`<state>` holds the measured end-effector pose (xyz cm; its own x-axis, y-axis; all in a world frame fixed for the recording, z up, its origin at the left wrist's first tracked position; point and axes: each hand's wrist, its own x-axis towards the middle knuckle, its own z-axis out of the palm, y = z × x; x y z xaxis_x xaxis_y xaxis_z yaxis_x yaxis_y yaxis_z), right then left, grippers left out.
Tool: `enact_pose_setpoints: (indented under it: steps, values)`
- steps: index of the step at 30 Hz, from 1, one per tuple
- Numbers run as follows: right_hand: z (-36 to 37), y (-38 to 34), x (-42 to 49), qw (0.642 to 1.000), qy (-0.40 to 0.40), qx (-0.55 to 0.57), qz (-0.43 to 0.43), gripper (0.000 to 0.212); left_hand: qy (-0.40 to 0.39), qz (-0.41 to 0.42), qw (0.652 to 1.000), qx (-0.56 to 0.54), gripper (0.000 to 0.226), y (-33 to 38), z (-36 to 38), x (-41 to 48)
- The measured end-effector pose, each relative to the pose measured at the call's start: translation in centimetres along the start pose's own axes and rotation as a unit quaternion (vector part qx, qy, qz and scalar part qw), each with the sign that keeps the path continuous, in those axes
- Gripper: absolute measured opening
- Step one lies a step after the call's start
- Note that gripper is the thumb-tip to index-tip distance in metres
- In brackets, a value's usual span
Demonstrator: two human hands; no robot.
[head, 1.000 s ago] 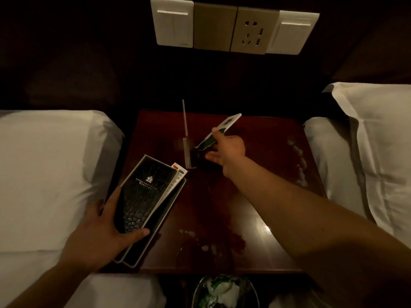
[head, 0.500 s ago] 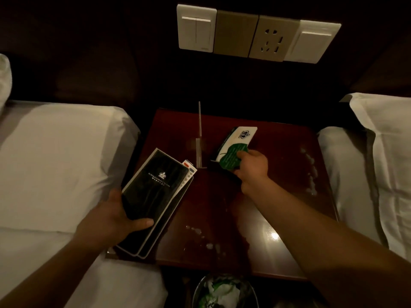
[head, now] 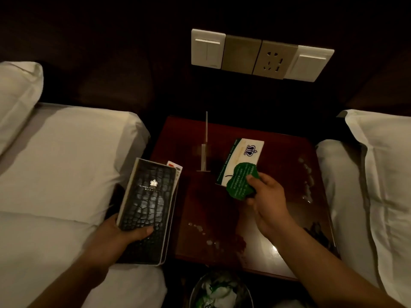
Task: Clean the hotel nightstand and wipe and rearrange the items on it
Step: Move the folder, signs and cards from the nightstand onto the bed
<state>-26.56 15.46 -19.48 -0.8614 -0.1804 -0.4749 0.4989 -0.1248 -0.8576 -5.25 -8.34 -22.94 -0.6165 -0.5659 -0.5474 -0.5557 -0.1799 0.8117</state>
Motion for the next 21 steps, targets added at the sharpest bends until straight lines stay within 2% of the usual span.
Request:
enact_pose_setpoints:
  steps: [5, 10, 18, 21]
  values:
    - [0.7, -0.5, -2.1, 0.999, -0.039, -0.011, -0.019, 0.021, 0.053, -0.013, 0.994, -0.099, 0.051, -0.1, -0.7, -1.7]
    - [1.9, -0.9, -3.7, 0.996, -0.069, -0.024, -0.049, 0.019, 0.070, -0.001, 0.984, -0.165, 0.060, 0.1, -1.3, -3.7]
    - [5.6, -0.3, -6.3, 0.981, -0.170, -0.081, -0.036, 0.019, 0.131, -0.002, 0.969, -0.209, 0.055, 0.0, -3.5, -7.7]
    - [7.8, 0.8, -7.6, 0.970, -0.216, -0.105, -0.028, 0.020, 0.163, -0.009, 0.961, -0.225, 0.060, -0.9, -5.2, -9.4]
